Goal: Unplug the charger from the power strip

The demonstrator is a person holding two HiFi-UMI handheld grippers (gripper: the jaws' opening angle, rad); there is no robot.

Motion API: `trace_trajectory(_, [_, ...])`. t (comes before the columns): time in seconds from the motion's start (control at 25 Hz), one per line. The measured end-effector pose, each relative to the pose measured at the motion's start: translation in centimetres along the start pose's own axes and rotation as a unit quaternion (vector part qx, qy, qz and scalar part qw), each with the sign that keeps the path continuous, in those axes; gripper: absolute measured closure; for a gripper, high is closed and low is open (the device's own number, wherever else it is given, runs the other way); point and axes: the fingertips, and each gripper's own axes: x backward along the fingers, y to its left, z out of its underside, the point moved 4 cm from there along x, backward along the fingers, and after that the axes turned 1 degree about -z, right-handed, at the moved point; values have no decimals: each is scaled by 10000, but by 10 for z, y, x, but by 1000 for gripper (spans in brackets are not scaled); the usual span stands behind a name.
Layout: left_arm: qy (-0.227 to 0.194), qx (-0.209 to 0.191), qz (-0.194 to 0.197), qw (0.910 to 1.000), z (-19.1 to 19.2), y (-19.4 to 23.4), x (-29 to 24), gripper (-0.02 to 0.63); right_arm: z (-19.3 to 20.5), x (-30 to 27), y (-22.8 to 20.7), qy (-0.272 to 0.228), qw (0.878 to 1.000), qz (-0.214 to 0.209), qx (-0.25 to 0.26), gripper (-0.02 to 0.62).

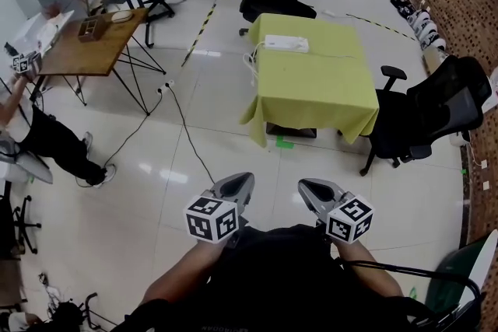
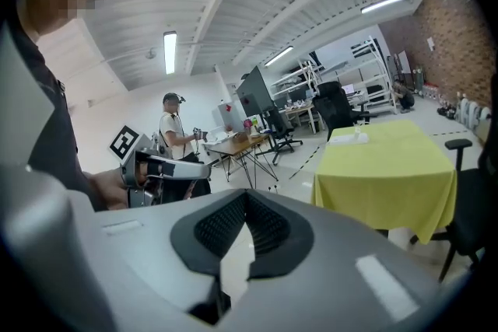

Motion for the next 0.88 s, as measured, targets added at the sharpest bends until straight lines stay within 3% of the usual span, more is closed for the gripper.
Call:
trace_trajectory(0.48, [-95,294,-366,9989,-16,63,7,600,-15,-63,-1,174,9995,-264,-29,592])
trace_trajectory(0.88, [25,136,-628,9979,-76,115,-45,600,-65,-139,-62,11,9986,-522,-73,592])
